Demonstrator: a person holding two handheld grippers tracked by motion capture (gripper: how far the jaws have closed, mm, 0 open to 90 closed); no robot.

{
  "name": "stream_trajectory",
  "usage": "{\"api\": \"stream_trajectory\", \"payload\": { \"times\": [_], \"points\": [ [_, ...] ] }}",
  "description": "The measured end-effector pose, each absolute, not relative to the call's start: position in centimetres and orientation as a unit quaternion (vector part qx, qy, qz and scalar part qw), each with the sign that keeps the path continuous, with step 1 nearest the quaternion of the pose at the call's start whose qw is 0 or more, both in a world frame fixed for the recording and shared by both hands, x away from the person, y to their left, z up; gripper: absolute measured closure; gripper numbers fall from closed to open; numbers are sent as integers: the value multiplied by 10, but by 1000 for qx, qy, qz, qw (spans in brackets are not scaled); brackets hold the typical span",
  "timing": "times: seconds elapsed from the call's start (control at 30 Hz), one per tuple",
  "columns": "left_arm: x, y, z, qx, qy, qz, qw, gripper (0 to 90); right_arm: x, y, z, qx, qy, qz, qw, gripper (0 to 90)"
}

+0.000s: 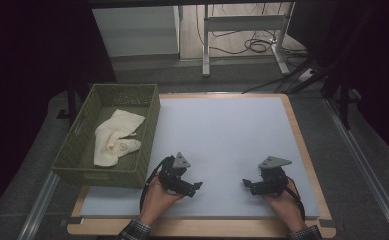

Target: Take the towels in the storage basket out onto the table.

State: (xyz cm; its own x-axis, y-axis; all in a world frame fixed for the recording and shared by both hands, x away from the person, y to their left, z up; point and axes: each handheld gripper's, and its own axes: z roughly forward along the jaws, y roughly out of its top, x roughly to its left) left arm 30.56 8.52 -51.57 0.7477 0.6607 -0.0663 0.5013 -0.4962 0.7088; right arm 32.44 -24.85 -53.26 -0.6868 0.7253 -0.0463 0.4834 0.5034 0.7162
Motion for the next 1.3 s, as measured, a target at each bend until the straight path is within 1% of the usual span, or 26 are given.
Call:
{"api": "stream_trajectory", "payload": {
  "times": [0.07,0.27,0.53,0.83,1.0,1.3],
  "points": [
    [311,84,-510,859,337,98,374,23,324,-249,-533,356,850,349,173,120],
    [318,81,-500,863,334,98,366,21,324,-249,-533,356,849,349,173,120],
    [328,81,-475,862,332,95,372,18,324,-249,-533,355,850,349,174,120],
    [344,86,-448,860,341,107,363,13,324,-249,-533,355,849,349,174,120],
    [353,95,-433,859,351,126,352,14,325,-249,-533,354,850,349,174,120],
    [369,124,-410,844,375,132,359,13,324,-249,-533,354,849,350,174,120]
  ]
}}
